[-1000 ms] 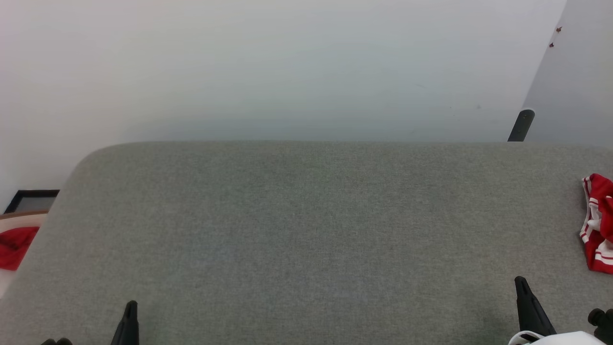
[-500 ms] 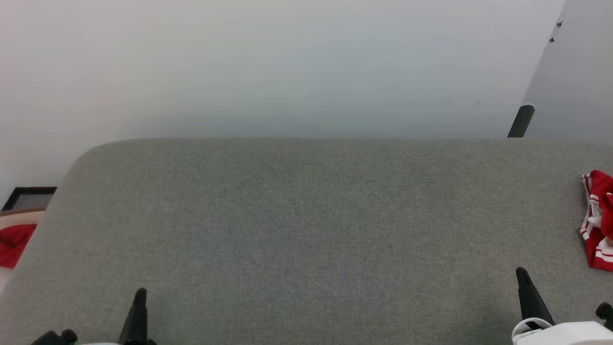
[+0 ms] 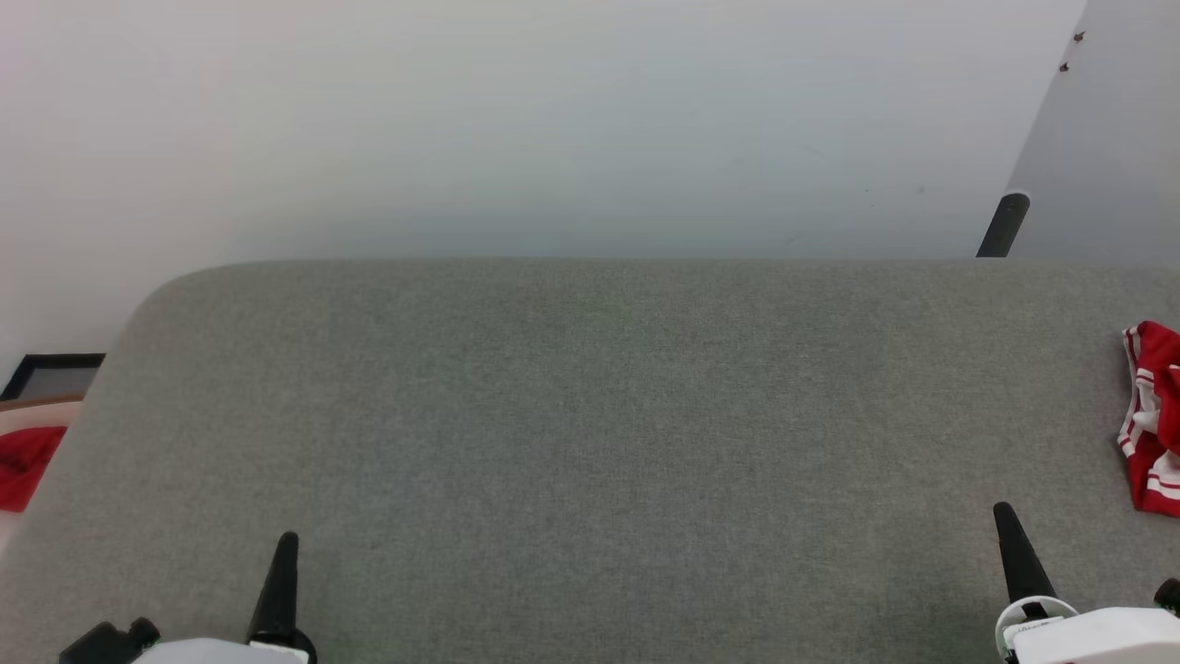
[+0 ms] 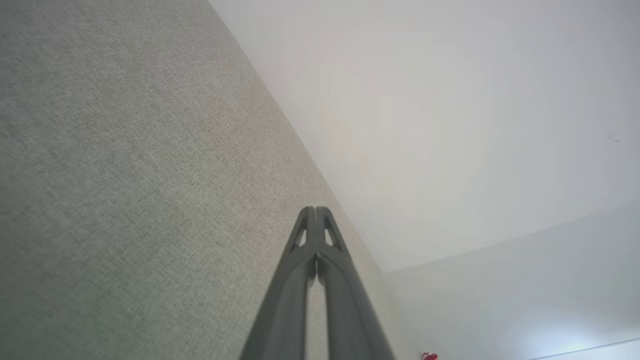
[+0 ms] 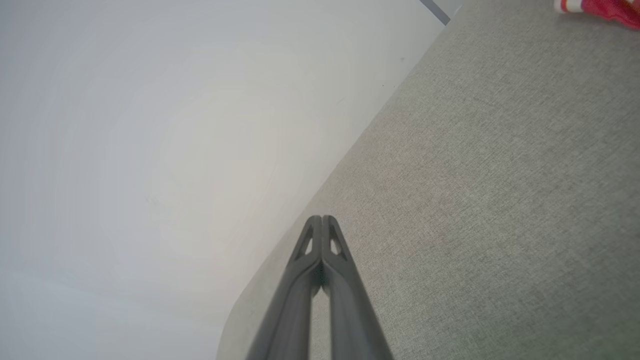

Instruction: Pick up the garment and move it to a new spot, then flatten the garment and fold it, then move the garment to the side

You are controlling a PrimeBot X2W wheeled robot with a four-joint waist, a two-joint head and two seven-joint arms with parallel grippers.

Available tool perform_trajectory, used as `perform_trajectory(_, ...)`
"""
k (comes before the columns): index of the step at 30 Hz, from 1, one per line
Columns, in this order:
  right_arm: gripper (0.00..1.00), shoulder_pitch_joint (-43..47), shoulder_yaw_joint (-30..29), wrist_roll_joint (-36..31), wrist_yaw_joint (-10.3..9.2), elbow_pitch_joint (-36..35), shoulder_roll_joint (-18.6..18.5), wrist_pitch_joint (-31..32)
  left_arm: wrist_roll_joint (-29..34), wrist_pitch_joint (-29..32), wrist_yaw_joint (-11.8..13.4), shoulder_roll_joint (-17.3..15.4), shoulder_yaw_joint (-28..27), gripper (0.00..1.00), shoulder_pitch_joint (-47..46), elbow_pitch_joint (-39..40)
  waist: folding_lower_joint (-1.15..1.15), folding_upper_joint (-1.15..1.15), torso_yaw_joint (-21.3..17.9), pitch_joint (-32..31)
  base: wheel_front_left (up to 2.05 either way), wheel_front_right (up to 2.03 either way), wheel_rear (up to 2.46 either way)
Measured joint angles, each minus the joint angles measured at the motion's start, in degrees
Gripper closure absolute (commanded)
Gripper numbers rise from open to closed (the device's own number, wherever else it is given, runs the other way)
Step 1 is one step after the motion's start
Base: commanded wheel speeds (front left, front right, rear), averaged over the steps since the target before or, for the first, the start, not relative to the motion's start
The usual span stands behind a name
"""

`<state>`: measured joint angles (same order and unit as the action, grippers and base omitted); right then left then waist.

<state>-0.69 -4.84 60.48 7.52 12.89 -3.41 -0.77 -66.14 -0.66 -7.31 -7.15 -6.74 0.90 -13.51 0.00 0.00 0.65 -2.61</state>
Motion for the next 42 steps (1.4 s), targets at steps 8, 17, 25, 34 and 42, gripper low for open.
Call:
perform_trajectory(8, 1.00, -1.07, -0.25, 4.93, 0.00, 0.18, 0.05, 1.23, -4.24, 1.16, 0.00, 0.74, 0.03, 1.00, -1.03, -0.08, 0.00, 0.00, -0.08, 0.36, 0.00, 0.00, 0.00)
perform_trajectory(17, 1.00, -1.68, -0.48, 10.40, -0.01, 0.41, 0.12, 2.38, -8.62, 2.31, 0.00, 1.43, 0.04, 1.00, -2.24, -0.16, 0.00, 0.00, -0.18, 0.77, 0.00, 0.00, 0.00)
perform_trajectory(25, 1.00, -2.33, -0.67, 14.71, -0.01, 0.54, 0.18, 3.41, -12.21, 3.26, 0.00, 1.98, 0.08, 1.00, -3.13, -0.27, 0.00, 0.00, -0.26, 1.13, 0.00, 0.00, 0.00)
perform_trajectory(34, 1.00, -3.43, -0.94, 19.25, -0.02, 0.70, 0.26, 4.45, -16.00, 4.43, 0.00, 2.69, 0.10, 1.00, -4.23, -0.31, 0.00, 0.00, -0.35, 1.54, 0.00, 0.00, 0.00)
perform_trajectory(42, 1.00, -3.82, -1.22, 23.12, -0.02, 0.86, 0.32, 5.36, -19.16, 5.27, 0.00, 3.14, 0.13, 1.00, -5.14, -0.38, 0.00, 0.00, -0.44, 1.90, 0.00, 0.00, 0.00)
